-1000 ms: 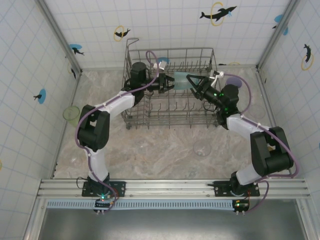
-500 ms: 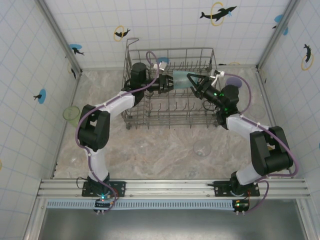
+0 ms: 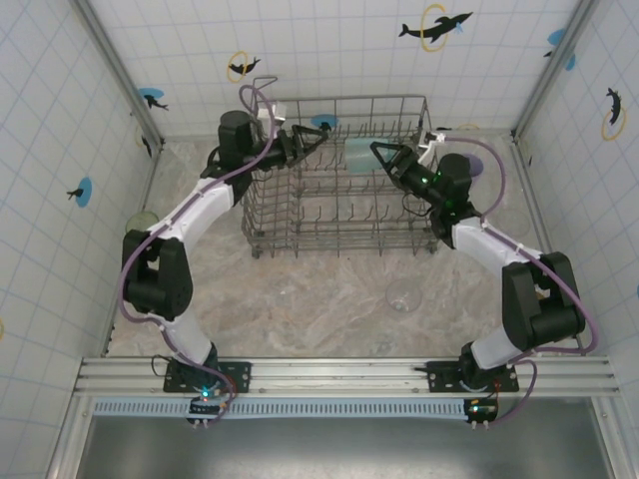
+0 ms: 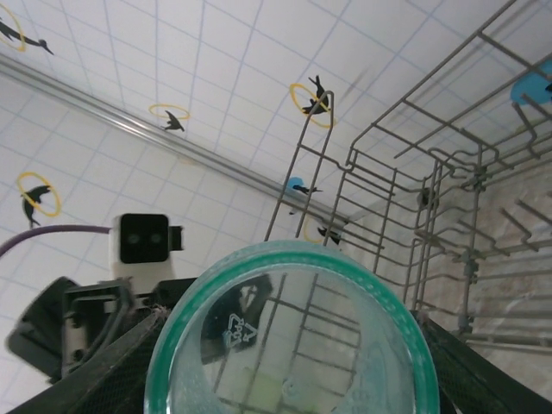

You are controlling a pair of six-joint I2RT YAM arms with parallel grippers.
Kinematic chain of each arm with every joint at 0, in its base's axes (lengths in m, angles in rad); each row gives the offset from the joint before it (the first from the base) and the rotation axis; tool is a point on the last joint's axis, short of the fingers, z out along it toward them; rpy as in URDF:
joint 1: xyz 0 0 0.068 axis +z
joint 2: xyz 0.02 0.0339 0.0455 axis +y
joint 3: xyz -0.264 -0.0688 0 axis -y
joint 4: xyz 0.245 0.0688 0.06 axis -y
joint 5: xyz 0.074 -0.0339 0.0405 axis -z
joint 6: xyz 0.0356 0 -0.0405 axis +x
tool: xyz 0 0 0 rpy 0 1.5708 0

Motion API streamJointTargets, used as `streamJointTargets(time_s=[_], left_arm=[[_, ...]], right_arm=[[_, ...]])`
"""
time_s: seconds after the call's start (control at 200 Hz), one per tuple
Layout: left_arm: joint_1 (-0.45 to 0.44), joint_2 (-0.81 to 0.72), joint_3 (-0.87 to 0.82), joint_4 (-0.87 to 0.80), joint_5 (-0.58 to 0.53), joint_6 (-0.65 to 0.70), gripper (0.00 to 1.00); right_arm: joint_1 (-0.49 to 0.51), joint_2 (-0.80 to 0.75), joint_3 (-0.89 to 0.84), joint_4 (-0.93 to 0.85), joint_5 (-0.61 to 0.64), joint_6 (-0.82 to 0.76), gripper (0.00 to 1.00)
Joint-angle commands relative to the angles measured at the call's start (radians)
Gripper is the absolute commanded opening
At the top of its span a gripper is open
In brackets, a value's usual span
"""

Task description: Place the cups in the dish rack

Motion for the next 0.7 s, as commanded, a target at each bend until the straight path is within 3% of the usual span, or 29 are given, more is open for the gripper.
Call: streamJointTargets(time_s=[0.0, 0.315, 0.696], left_arm=[[0.031, -0.065, 0.013, -0.116, -0.071, 0.101, 0.97], [0.124, -0.212, 0.049, -0.411, -0.354, 0.376, 0.98], [0.185, -0.360, -0.104, -0.501, -0.656, 0.478, 0.98]], right_arm=[[0.034, 0.028, 0.099, -0.149, 0.102, -0.185, 0.47], [0.154, 0.194, 0.395, -0.502, 0.360, -0.524, 0.46], [0.248, 0.435, 0.725, -0.736, 0.655, -0.762, 0.44]])
